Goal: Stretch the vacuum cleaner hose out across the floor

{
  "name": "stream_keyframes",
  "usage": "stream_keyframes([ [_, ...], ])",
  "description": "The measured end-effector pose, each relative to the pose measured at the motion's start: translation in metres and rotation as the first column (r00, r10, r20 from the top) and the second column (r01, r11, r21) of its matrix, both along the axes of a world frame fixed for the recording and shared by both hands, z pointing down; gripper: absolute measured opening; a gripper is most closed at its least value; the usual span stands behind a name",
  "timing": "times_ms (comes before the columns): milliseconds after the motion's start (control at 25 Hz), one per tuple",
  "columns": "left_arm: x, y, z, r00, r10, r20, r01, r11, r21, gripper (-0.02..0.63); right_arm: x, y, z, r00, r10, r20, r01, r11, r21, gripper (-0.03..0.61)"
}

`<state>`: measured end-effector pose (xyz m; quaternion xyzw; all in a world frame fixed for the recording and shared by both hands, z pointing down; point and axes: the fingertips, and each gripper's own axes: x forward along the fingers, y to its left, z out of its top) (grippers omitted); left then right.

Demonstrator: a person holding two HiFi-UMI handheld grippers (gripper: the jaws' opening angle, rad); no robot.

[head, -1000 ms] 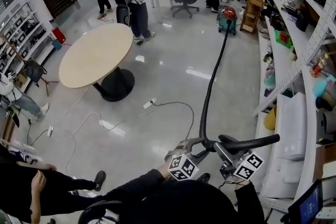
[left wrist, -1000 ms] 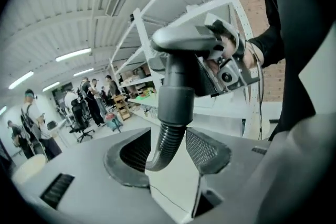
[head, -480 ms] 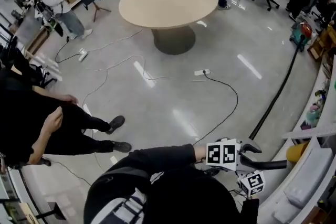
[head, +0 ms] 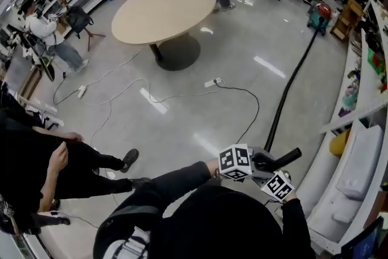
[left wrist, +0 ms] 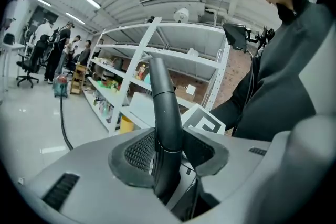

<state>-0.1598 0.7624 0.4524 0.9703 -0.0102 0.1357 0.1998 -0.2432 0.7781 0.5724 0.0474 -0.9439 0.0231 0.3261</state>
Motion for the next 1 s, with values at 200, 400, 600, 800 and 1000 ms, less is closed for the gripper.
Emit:
stream_keyframes([
  [200,0.049,0.007,0.017,0.999,-0.047,0.023,0.047,0.998,-0.036,0.172,0.047,0.011,0.016,0.999,-0.010,0.030,0.010,1.000,-0.003,0.155],
  [400,0.082,0.041,0.026,0.994,-0.101,0.052,0.103,0.994,-0.039,0.172,0.084,0.038,0.028,0.999,-0.032,0.017,0.031,0.997,0.065,0.156],
  [600,0.115,0.055,0.034,0.981,-0.190,0.041,0.192,0.979,-0.070,0.172,0.128,0.049,0.034,0.999,0.010,0.048,-0.013,0.997,0.072,0.158],
  [800,0.137,0.064,0.040,0.972,-0.226,0.068,0.229,0.973,-0.035,0.172,0.152,0.046,0.035,0.990,0.105,0.099,-0.111,0.992,0.057,0.174],
  [1000,0.137,0.079,0.073,0.957,-0.261,0.131,0.265,0.964,-0.019,0.172,0.169,0.067,0.051,0.965,0.251,0.074,-0.254,0.967,0.029,0.316],
])
